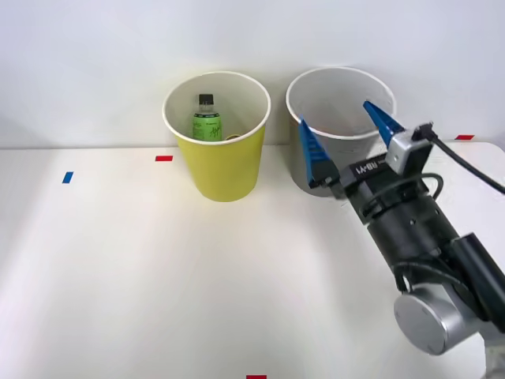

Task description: Put cans in the gray bin, plastic bottles in the light green bin

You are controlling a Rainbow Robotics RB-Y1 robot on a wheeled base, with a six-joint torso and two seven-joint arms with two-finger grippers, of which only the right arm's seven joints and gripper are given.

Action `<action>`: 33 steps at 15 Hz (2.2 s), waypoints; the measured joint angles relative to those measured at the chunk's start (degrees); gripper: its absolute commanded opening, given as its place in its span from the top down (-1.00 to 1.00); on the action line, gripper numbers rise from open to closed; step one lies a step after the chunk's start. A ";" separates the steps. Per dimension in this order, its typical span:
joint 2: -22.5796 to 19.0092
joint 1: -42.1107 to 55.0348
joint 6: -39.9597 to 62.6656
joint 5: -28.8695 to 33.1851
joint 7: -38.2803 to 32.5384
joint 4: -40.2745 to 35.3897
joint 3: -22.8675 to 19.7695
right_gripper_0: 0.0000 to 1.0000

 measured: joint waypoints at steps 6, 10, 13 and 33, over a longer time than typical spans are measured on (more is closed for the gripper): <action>-2.54 10.50 -5.48 1.50 0.92 -0.11 2.54 -1.00; -2.62 17.59 -5.92 3.04 1.96 -0.06 2.98 -1.00; -2.66 21.76 -5.96 3.43 2.42 -0.03 2.95 -1.00; 7.45 29.94 -29.10 32.74 -12.93 16.56 2.44 -1.00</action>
